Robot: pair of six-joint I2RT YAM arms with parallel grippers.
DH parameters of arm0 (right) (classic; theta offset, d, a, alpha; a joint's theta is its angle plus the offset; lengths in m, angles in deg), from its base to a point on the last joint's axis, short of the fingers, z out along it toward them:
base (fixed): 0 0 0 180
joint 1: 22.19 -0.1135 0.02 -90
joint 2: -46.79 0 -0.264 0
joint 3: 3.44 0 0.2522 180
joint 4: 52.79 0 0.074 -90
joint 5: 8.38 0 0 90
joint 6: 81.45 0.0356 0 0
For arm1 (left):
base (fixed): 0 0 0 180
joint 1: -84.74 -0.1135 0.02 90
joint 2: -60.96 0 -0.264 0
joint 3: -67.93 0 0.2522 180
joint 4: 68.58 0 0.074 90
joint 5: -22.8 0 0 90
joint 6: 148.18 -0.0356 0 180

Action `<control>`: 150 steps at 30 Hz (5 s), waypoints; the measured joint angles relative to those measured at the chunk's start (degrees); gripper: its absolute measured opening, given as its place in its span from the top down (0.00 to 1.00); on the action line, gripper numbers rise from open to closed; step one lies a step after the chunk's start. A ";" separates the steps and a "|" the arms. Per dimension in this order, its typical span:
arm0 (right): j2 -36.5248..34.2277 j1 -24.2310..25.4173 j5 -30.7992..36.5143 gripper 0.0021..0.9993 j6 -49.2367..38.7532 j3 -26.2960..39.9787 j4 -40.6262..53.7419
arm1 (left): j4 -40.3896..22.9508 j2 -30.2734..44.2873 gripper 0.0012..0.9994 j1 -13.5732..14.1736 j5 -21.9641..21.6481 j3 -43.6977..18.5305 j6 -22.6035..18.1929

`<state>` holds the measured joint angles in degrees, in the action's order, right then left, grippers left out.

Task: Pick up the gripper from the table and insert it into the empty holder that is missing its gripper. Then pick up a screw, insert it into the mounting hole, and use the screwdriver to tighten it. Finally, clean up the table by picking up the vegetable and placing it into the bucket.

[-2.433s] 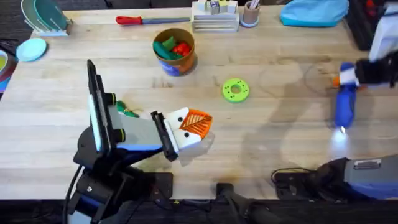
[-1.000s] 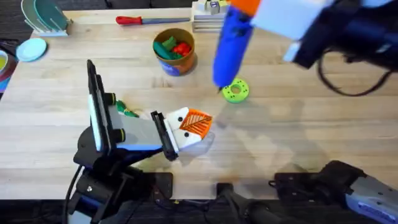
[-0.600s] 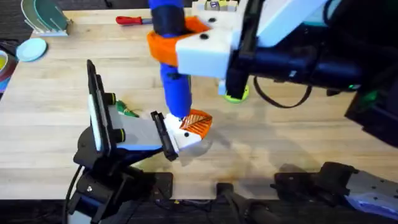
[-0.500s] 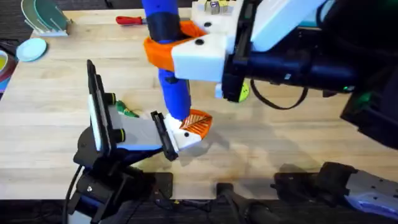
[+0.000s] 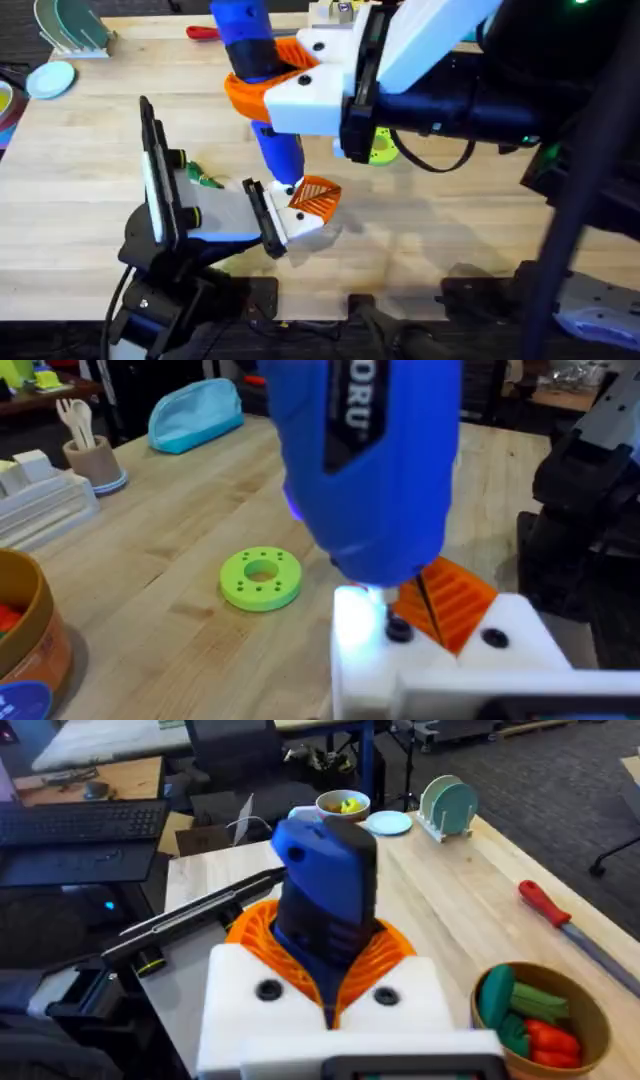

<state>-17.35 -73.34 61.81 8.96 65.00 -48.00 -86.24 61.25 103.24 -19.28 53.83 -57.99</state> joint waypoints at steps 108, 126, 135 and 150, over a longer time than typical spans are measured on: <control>3.61 21.21 25.49 0.98 -24.33 -9.57 -5.36 | 0.00 0.02 0.99 0.00 0.04 0.00 0.00; -25.48 33.33 43.82 0.98 -68.53 -9.57 -1.56 | 0.00 0.01 0.99 0.00 0.04 0.00 0.00; -33.92 33.11 44.39 0.98 -74.64 -9.49 -1.70 | 0.00 0.01 0.99 0.00 0.04 0.00 -0.01; -32.36 31.18 46.30 0.04 -72.52 -6.61 4.31 | 0.00 0.02 0.99 0.00 0.04 0.00 -0.02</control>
<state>-49.71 -42.16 108.11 -63.55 58.39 -43.69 -86.24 61.27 103.24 -19.23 53.83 -58.01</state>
